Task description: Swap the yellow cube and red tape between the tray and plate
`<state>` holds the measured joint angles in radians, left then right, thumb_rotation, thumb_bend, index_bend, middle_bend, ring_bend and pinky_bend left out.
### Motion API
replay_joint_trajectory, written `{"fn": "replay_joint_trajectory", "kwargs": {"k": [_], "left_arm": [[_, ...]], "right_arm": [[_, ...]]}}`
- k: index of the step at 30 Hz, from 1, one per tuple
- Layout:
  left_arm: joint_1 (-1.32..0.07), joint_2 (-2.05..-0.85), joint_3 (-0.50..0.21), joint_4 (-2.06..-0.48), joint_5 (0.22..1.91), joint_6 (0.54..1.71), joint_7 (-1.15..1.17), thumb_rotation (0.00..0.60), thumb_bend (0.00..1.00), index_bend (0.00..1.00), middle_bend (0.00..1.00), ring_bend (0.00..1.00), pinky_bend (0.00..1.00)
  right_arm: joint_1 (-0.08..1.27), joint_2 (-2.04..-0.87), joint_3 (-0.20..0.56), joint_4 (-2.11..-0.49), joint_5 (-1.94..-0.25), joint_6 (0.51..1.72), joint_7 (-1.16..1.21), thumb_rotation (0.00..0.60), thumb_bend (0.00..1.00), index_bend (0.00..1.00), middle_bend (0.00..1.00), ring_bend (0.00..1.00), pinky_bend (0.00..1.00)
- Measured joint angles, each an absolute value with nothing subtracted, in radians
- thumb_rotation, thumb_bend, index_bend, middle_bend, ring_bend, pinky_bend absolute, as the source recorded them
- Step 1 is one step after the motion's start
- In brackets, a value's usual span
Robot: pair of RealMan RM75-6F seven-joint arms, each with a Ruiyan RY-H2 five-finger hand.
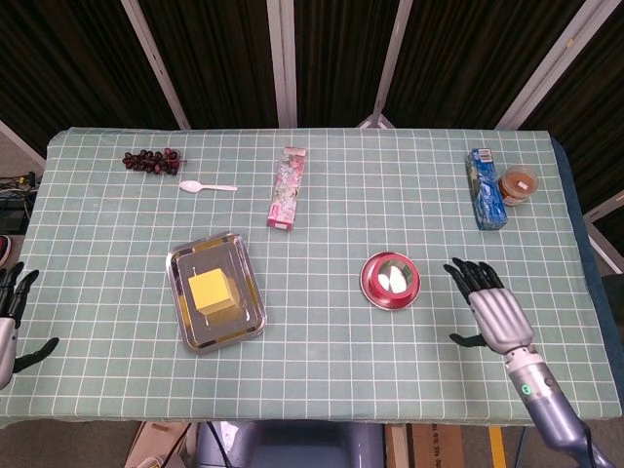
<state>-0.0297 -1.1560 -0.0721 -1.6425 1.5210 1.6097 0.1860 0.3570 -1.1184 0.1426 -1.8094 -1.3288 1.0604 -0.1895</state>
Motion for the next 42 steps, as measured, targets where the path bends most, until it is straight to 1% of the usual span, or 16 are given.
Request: {"fn": "replay_joint_trajectory", "kwargs": {"k": [5,11,14,19,23,26,30,32,33,36,42], "left_arm": [[-0.029,-1.157,-0.083,-1.636,1.503,1.613,0.189,0.600,0.05,0.10,0.00,0.00,0.00],[-0.029,-1.159,-0.086,-1.630,1.496,1.612,0.196,0.600,0.05,0.10,0.00,0.00,0.00],[-0.030,-1.162,-0.087,-1.630,1.492,1.611,0.204,0.600,0.05,0.10,0.00,0.00,0.00],[-0.027,-1.167,-0.093,-1.629,1.482,1.619,0.220,0.600,0.05,0.10,0.00,0.00,0.00],[-0.027,-1.171,-0.098,-1.626,1.471,1.620,0.232,0.600,0.05,0.10,0.00,0.00,0.00],[-0.029,-1.175,-0.102,-1.624,1.463,1.617,0.242,0.600,0.05,0.10,0.00,0.00,0.00],[-0.032,-1.179,-0.103,-1.623,1.460,1.613,0.250,0.600,0.05,0.10,0.00,0.00,0.00],[-0.033,-1.181,-0.103,-1.623,1.463,1.615,0.253,0.600,0.05,0.10,0.00,0.00,0.00],[-0.033,-1.182,-0.102,-1.623,1.465,1.616,0.255,0.600,0.05,0.10,0.00,0.00,0.00],[-0.034,-1.185,-0.102,-1.623,1.468,1.617,0.256,0.600,0.05,0.10,0.00,0.00,0.00],[-0.035,-1.189,-0.102,-1.621,1.468,1.618,0.257,0.600,0.05,0.10,0.00,0.00,0.00]], "right_arm": [[0.484,-1.154,0.191,-1.822,-1.144,0.931,-0.304,0.600,0.04,0.04,0.00,0.01,0.00],[0.622,-1.229,0.216,-1.780,-0.943,0.833,-0.419,0.600,0.05,0.04,0.00,0.01,0.00],[0.694,-1.275,0.217,-1.735,-0.856,0.803,-0.474,0.600,0.05,0.04,0.00,0.01,0.00],[0.786,-1.341,0.203,-1.644,-0.755,0.765,-0.533,0.600,0.04,0.04,0.00,0.06,0.00],[0.828,-1.372,0.188,-1.580,-0.710,0.742,-0.547,0.600,0.04,0.04,0.00,0.08,0.00],[0.847,-1.388,0.169,-1.540,-0.694,0.725,-0.549,0.600,0.04,0.07,0.00,0.12,0.00],[0.862,-1.397,0.151,-1.512,-0.689,0.712,-0.537,0.600,0.04,0.13,0.02,0.20,0.07],[0.866,-1.400,0.145,-1.501,-0.696,0.713,-0.529,0.600,0.05,0.18,0.07,0.28,0.15],[0.867,-1.403,0.144,-1.497,-0.701,0.716,-0.524,0.600,0.07,0.21,0.10,0.32,0.18],[0.867,-1.413,0.141,-1.489,-0.720,0.735,-0.511,0.600,0.14,0.27,0.17,0.39,0.24],[0.865,-1.440,0.129,-1.461,-0.762,0.759,-0.489,0.600,0.24,0.35,0.24,0.48,0.33]]}}
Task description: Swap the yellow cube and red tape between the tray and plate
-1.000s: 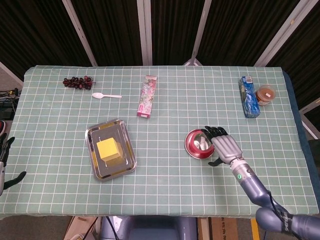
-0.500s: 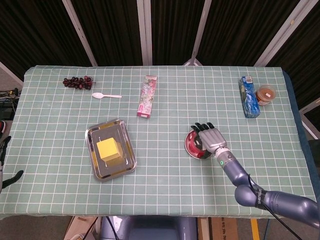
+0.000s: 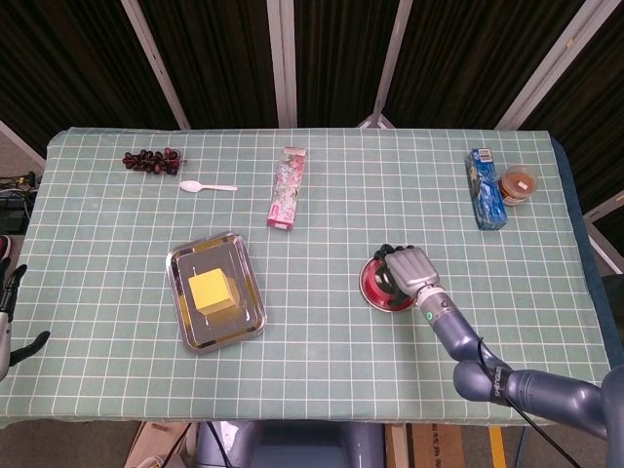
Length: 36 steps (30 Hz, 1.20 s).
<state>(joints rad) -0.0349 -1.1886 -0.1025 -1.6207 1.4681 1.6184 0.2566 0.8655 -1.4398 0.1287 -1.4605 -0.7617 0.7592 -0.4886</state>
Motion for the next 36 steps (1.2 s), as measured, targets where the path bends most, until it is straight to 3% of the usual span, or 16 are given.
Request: {"fn": "replay_joint_trajectory", "kwargs": {"k": [10,18,28,31,36], "left_arm": [[-0.028,-1.183,-0.106,-1.622,1.466,1.630,0.240,0.600,0.05,0.10,0.00,0.00,0.00],[-0.029,-1.178,-0.115,-1.618,1.448,1.626,0.227,0.600,0.05,0.10,0.00,0.00,0.00],[-0.033,-1.178,-0.118,-1.607,1.438,1.614,0.222,0.600,0.05,0.10,0.00,0.00,0.00],[-0.036,-1.178,-0.113,-1.607,1.439,1.605,0.223,0.600,0.05,0.10,0.00,0.00,0.00],[-0.035,-1.176,-0.111,-1.609,1.438,1.604,0.222,0.600,0.05,0.10,0.00,0.00,0.00]], "right_arm": [[0.865,-1.424,0.163,-1.493,-0.873,0.822,-0.440,0.600,0.28,0.38,0.26,0.50,0.34],[0.954,-1.392,0.248,-1.557,-0.807,0.805,-0.455,0.600,0.28,0.38,0.26,0.50,0.34],[1.098,-1.572,0.276,-1.410,-0.690,0.724,-0.471,0.600,0.28,0.34,0.24,0.50,0.34],[1.126,-1.636,0.276,-1.332,-0.682,0.713,-0.466,0.600,0.25,0.29,0.18,0.43,0.29],[1.154,-1.722,0.277,-1.211,-0.687,0.705,-0.442,0.600,0.14,0.18,0.05,0.20,0.18]]}}
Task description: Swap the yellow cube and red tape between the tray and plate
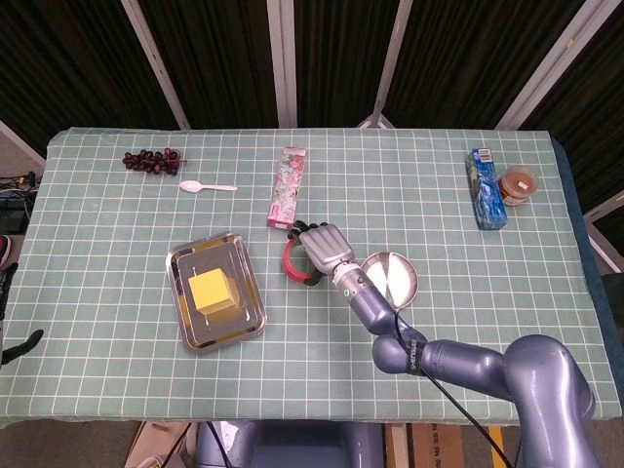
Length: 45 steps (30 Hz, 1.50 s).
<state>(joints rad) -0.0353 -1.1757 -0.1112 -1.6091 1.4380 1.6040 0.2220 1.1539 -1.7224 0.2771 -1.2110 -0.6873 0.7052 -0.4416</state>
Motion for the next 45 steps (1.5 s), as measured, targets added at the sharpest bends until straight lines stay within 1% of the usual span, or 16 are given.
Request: {"fn": "replay_joint_trajectory", "kwargs": {"k": [2,3,8,12,15,18,21,24,28,31,33,34,37,40,43,45], "left_arm": [[-0.033,-1.174,-0.111,-1.610,1.438,1.608,0.220,0.600,0.05,0.10,0.00,0.00,0.00],[-0.033,-1.174,-0.111,-1.611,1.439,1.610,0.219,0.600,0.05,0.10,0.00,0.00,0.00],[-0.032,-1.174,-0.109,-1.614,1.445,1.613,0.221,0.600,0.05,0.10,0.00,0.00,0.00],[-0.034,-1.176,-0.108,-1.614,1.445,1.609,0.224,0.600,0.05,0.10,0.00,0.00,0.00],[-0.039,-1.179,-0.105,-1.611,1.449,1.601,0.227,0.600,0.05,0.10,0.00,0.00,0.00],[-0.045,-1.181,-0.100,-1.610,1.455,1.589,0.231,0.600,0.05,0.10,0.00,0.00,0.00],[-0.050,-1.181,-0.097,-1.614,1.462,1.583,0.231,0.600,0.04,0.10,0.00,0.00,0.00],[-0.050,-1.174,-0.095,-1.624,1.475,1.586,0.214,0.600,0.03,0.10,0.00,0.00,0.00],[-0.062,-1.150,-0.091,-1.642,1.503,1.576,0.180,0.600,0.02,0.10,0.00,0.00,0.00],[-0.088,-1.129,-0.093,-1.661,1.509,1.535,0.175,0.600,0.02,0.10,0.00,0.00,0.00],[-0.109,-1.116,-0.095,-1.678,1.509,1.497,0.178,0.600,0.01,0.10,0.00,0.00,0.00],[-0.126,-1.106,-0.097,-1.693,1.506,1.467,0.184,0.600,0.01,0.10,0.00,0.00,0.00],[-0.176,-1.084,-0.106,-1.736,1.489,1.377,0.215,0.600,0.00,0.10,0.00,0.00,0.00],[-0.237,-1.068,-0.121,-1.786,1.450,1.275,0.270,0.600,0.00,0.10,0.00,0.00,0.00],[-0.309,-1.061,-0.140,-1.827,1.380,1.165,0.345,0.600,0.00,0.10,0.00,0.00,0.00],[-0.364,-1.064,-0.154,-1.845,1.320,1.095,0.404,0.600,0.00,0.10,0.00,0.00,0.00]], "right_arm": [[1.161,-1.745,0.276,-1.177,-0.692,0.690,-0.424,0.600,0.12,0.17,0.01,0.13,0.14],[1.162,-1.750,0.275,-1.169,-0.695,0.683,-0.416,0.600,0.11,0.16,0.00,0.11,0.12],[1.164,-1.763,0.268,-1.135,-0.725,0.676,-0.394,0.600,0.07,0.14,0.00,0.06,0.07],[1.155,-1.742,0.264,-1.157,-0.739,0.679,-0.385,0.600,0.05,0.12,0.00,0.04,0.02],[1.143,-1.705,0.262,-1.209,-0.748,0.689,-0.382,0.600,0.05,0.12,0.00,0.04,0.02],[1.117,-1.642,0.258,-1.293,-0.764,0.724,-0.383,0.600,0.05,0.12,0.00,0.04,0.02],[1.067,-1.550,0.243,-1.410,-0.794,0.800,-0.389,0.600,0.05,0.12,0.00,0.04,0.02],[0.982,-1.437,0.216,-1.539,-0.846,0.922,-0.387,0.600,0.04,0.12,0.00,0.04,0.02],[0.817,-1.291,0.150,-1.665,-0.954,1.105,-0.345,0.600,0.04,0.12,0.00,0.04,0.01],[0.672,-1.204,0.069,-1.721,-1.074,1.233,-0.282,0.600,0.04,0.12,0.00,0.04,0.00],[0.573,-1.164,0.004,-1.741,-1.166,1.317,-0.231,0.600,0.04,0.12,0.00,0.04,0.00],[0.506,-1.145,-0.043,-1.748,-1.228,1.372,-0.195,0.600,0.04,0.12,0.00,0.04,0.00],[0.402,-1.125,-0.120,-1.744,-1.318,1.452,-0.140,0.600,0.04,0.12,0.00,0.04,0.00],[0.318,-1.110,-0.178,-1.727,-1.382,1.500,-0.093,0.600,0.04,0.12,0.00,0.04,0.00],[0.273,-1.096,-0.203,-1.710,-1.409,1.510,-0.055,0.600,0.04,0.12,0.00,0.04,0.00],[0.259,-1.091,-0.205,-1.703,-1.414,1.511,-0.040,0.600,0.04,0.12,0.00,0.04,0.00]]}}
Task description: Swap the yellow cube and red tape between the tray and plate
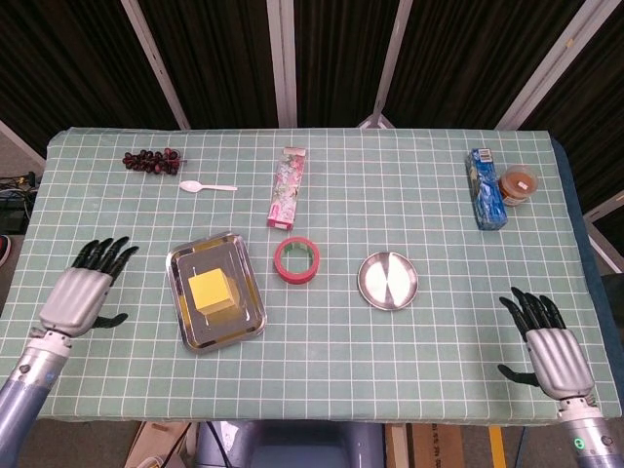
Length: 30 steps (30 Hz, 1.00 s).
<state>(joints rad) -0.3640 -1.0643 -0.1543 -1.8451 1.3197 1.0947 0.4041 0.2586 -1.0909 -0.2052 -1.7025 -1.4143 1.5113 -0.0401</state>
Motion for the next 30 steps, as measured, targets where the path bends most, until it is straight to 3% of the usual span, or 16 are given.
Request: {"fn": "replay_joint_trajectory", "kwargs": {"k": [4,13,20,30], "left_arm": [[-0.462,-1.098,-0.175,-1.855,1.205,0.986,0.507,0.600,0.00,0.10,0.00,0.00,0.00],[-0.662,-1.278,-0.185,-1.782,0.944,0.870,0.691,0.600,0.00,0.10,0.00,0.00,0.01],[-0.736,-1.364,-0.157,-1.706,0.910,0.826,0.697,0.600,0.00,0.10,0.00,0.00,0.10],[-0.769,-1.408,-0.113,-1.643,0.951,0.822,0.656,0.600,0.26,0.15,0.14,0.08,0.24]], "right_arm": [[0.242,-1.083,-0.190,-1.694,-1.418,1.513,-0.029,0.600,0.05,0.12,0.00,0.04,0.00],[0.213,-1.076,-0.146,-1.681,-1.426,1.500,-0.011,0.600,0.04,0.12,0.00,0.04,0.00],[0.197,-1.071,-0.123,-1.681,-1.430,1.485,0.000,0.600,0.04,0.12,0.00,0.04,0.00],[0.174,-1.072,-0.092,-1.685,-1.453,1.483,0.025,0.600,0.04,0.12,0.00,0.05,0.00]]}}
